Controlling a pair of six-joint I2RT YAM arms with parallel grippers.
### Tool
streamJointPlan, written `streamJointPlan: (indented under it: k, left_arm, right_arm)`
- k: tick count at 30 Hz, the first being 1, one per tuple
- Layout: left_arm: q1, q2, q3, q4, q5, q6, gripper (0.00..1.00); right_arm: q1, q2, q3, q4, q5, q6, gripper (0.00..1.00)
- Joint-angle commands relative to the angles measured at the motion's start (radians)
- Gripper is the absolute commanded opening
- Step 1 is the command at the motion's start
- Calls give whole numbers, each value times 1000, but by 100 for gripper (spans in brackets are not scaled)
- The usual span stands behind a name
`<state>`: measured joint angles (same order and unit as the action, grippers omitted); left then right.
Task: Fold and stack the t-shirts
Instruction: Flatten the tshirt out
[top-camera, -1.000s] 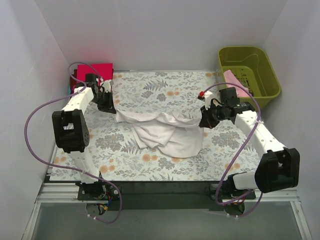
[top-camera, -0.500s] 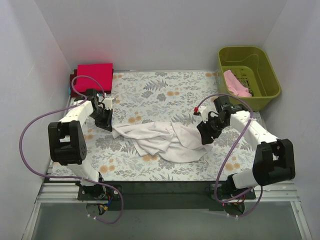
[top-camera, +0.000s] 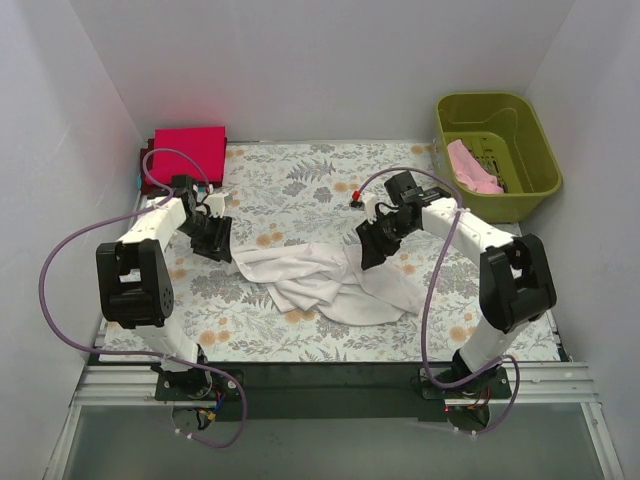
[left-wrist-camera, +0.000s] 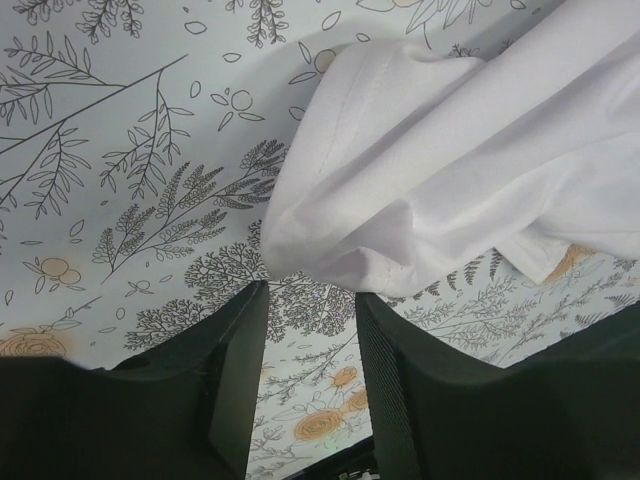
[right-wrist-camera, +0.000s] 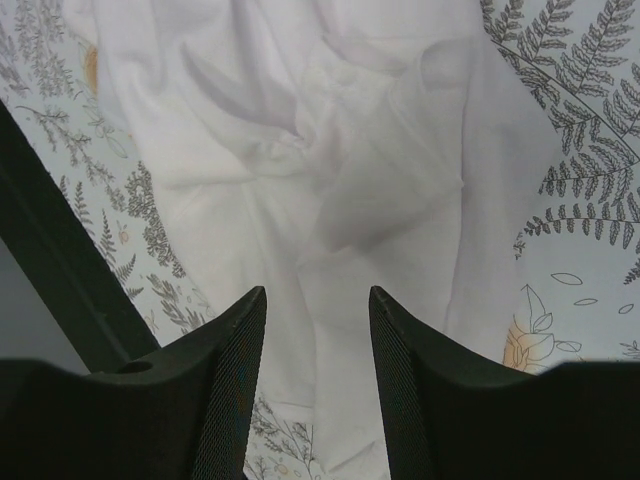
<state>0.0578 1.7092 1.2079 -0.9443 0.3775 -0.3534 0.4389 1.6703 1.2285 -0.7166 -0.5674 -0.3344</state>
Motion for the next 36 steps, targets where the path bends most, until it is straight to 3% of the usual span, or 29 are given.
streamJointPlan:
  k: [1, 14, 22, 31, 34, 36]
  left_arm:
    - [8, -60, 38, -37, 43, -10, 41]
    - [10, -109, 16, -65, 32, -32, 54]
    - [11, -128, 47, -88, 35, -42, 54]
    - [16, -143, 19, -91, 46, -39, 54]
    - [22, -125, 21, -123, 115, -16, 54]
    - [22, -125, 24, -149, 168, 11, 54]
  right_arm:
    - [-5, 45, 40, 58, 17, 75, 52]
    - [-6, 180, 48, 121, -55, 176, 52]
    - [-34, 232, 60, 128, -75, 219, 51]
    - [-43, 233, 115, 157, -196, 244, 47]
    - [-43, 249, 123, 161, -196, 241, 29]
    - [-48, 255, 124, 161, -192, 235, 9]
